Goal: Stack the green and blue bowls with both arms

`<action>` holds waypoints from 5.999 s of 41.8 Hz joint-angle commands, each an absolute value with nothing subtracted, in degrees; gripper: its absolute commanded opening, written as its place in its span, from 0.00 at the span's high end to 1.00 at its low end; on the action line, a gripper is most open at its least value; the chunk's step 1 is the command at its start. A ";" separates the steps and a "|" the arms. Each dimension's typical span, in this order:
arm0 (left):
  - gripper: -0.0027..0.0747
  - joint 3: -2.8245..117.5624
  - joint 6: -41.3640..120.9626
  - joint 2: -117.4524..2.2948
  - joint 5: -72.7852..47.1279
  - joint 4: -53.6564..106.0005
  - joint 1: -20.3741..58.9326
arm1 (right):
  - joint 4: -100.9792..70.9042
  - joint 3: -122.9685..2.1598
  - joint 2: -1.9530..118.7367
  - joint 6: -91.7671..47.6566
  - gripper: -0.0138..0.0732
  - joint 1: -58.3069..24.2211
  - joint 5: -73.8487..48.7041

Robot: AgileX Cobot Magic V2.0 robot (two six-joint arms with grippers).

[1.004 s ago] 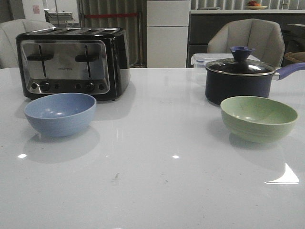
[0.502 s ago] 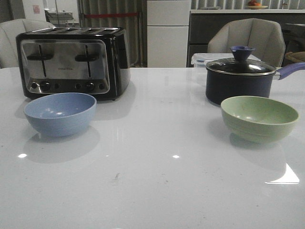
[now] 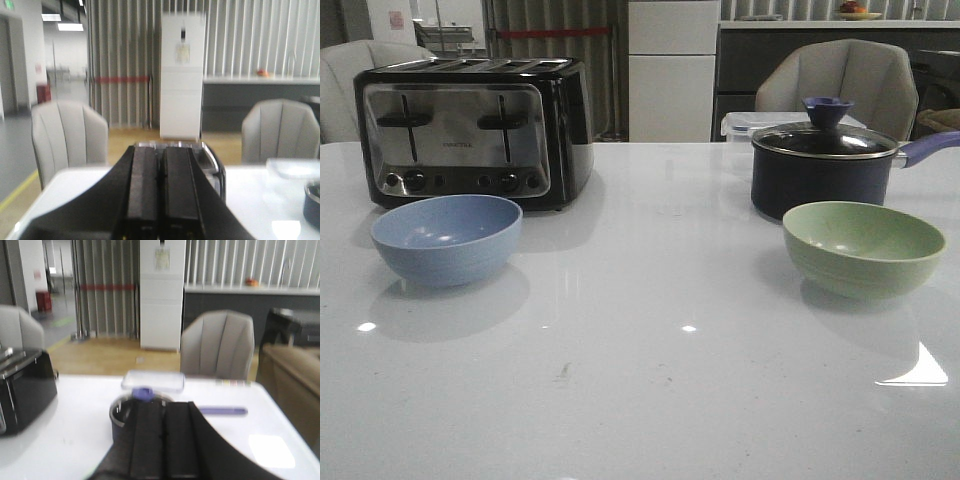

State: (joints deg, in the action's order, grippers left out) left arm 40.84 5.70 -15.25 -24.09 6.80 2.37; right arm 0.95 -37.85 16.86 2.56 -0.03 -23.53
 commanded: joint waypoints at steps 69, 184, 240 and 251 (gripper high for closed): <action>0.31 39.89 5.75 -34.45 -32.56 7.22 2.44 | -6.37 -69.29 93.28 0.76 0.33 0.74 -43.03; 0.31 39.89 5.75 -34.45 -32.35 7.22 2.44 | -6.43 -84.11 107.38 -4.62 0.24 -29.49 -47.38; 0.31 55.97 5.75 -72.65 -33.32 7.80 7.78 | -6.36 -44.83 42.10 -8.17 0.24 -35.20 -40.59; 0.31 67.77 5.75 -90.36 -34.72 7.90 7.78 | -6.36 -44.83 42.10 -8.17 0.24 -35.20 -40.59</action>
